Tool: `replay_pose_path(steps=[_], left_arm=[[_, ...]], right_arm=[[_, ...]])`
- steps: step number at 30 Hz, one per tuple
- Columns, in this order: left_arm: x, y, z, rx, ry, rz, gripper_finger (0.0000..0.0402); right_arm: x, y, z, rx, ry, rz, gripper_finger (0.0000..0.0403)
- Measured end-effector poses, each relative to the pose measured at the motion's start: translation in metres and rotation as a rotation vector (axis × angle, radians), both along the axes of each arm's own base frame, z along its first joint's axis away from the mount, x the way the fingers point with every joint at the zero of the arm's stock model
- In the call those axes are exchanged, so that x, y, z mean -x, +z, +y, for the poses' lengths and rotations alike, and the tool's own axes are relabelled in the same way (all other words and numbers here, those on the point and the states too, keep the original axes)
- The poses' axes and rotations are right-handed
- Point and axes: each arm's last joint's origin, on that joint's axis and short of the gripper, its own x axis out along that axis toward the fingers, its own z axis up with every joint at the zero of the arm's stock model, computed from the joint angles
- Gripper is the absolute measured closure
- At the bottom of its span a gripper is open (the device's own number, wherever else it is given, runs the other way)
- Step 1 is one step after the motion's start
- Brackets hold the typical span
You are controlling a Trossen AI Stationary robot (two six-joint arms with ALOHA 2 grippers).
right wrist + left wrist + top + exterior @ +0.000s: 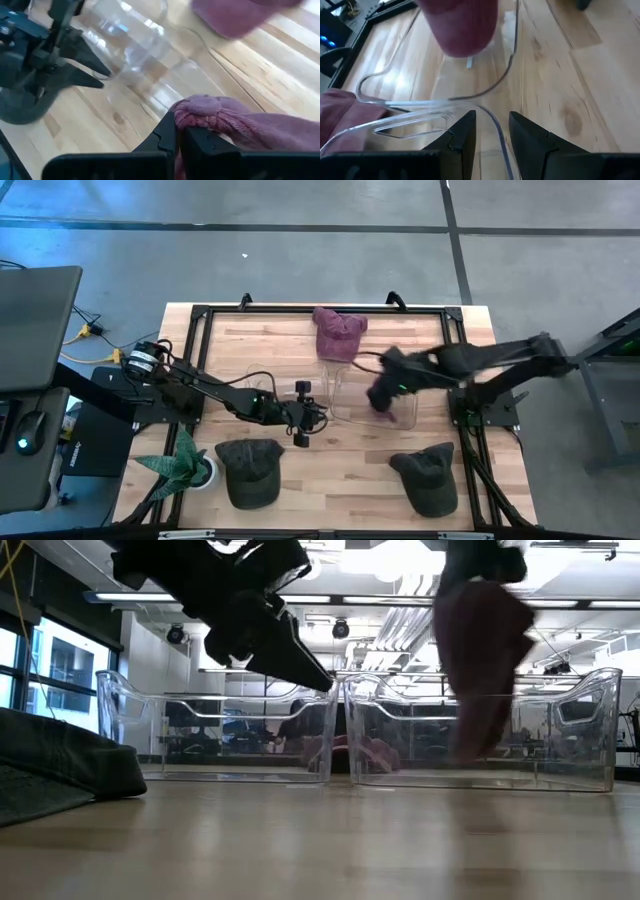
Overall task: Pick & Place hat
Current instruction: Put the bottom red cap into the right transparent bin
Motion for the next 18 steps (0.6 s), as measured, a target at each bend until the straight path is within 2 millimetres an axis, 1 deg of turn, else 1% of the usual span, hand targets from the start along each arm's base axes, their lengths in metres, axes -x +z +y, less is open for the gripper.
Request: replay_pose_path(steps=[3,5,9,13,16,18], left_arm=[[0.000,0.000,-0.001,0.004,0.000,-0.004,0.0292],[0.001,0.000,-0.004,0.012,-0.002,-0.007,0.0292],[0.004,0.001,-0.011,-0.004,0.005,-0.008,0.0292],[0.009,0.007,-0.020,-0.033,0.021,-0.030,0.0292],[0.014,0.011,-0.028,-0.050,0.010,-0.035,0.0292],[0.017,0.018,-0.034,-0.051,0.006,-0.066,0.0292]], right_arm=[[-0.030,-0.004,-0.015,-0.008,0.053,-0.006,0.0394],[-0.048,-0.011,-0.024,-0.022,0.085,-0.002,0.0394],[-0.075,-0.030,-0.040,-0.088,0.168,-0.014,0.0397],[-0.089,-0.043,-0.049,-0.098,0.214,-0.032,0.0390],[-0.095,-0.040,-0.053,-0.051,0.223,-0.085,0.0386],[-0.098,-0.036,-0.054,-0.029,0.238,-0.136,0.0387]])
